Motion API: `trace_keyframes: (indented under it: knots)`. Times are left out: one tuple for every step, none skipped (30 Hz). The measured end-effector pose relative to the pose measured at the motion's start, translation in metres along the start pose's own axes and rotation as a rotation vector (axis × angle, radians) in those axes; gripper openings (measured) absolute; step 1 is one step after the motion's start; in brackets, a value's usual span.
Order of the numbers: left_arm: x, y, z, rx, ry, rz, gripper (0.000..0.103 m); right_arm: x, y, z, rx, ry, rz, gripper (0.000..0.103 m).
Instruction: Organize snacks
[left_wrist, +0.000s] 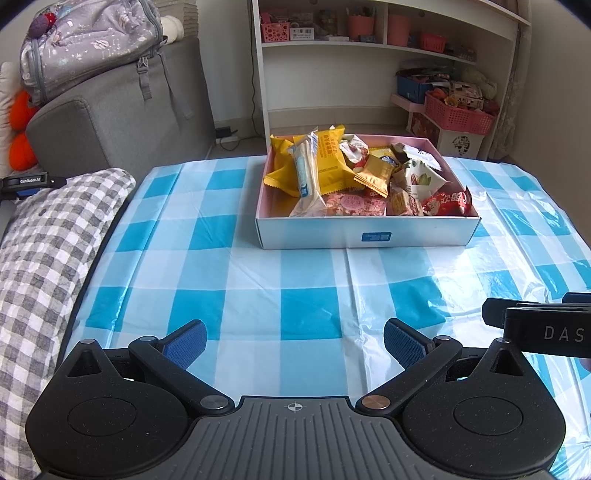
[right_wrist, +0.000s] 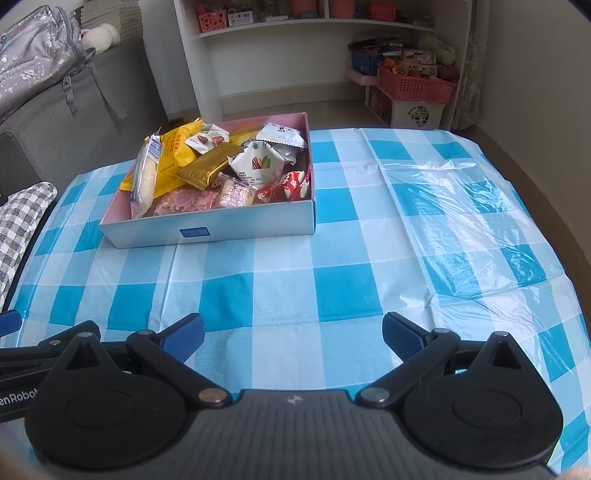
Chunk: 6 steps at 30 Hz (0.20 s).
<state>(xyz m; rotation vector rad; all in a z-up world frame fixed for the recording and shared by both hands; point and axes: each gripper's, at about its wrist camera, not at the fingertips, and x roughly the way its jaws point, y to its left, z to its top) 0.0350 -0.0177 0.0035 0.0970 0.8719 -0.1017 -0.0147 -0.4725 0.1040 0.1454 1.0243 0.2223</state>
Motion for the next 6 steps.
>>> trace_keyframes:
  knots:
    - [0.0002, 0.0, -0.0001, 0.001, 0.0, 0.001, 0.103, 0.0, 0.0001, 0.0, 0.0, 0.0, 0.0, 0.103]
    - [0.0004, 0.0, -0.0002, 0.002, 0.0, 0.003, 0.103, 0.0, 0.0, 0.0, 0.0, 0.0, 0.0, 0.103]
    - [0.0004, 0.0001, -0.0004, 0.004, -0.001, 0.005, 0.103, 0.0, 0.0001, 0.0, 0.0, 0.0, 0.0, 0.103]
    - [0.0003, 0.0001, -0.0005, 0.006, -0.003, 0.008, 0.103, 0.0001, 0.0001, -0.0001, 0.0, 0.0, 0.0, 0.103]
    - [0.0, -0.0003, -0.0009, 0.009, -0.004, 0.01, 0.103, 0.0001, 0.0001, -0.0001, 0.0, 0.0, 0.0, 0.103]
    - [0.0004, -0.0003, -0.0007, 0.01, -0.003, 0.009, 0.103, 0.0001, 0.0001, -0.0001, 0.0, 0.0, 0.0, 0.103]
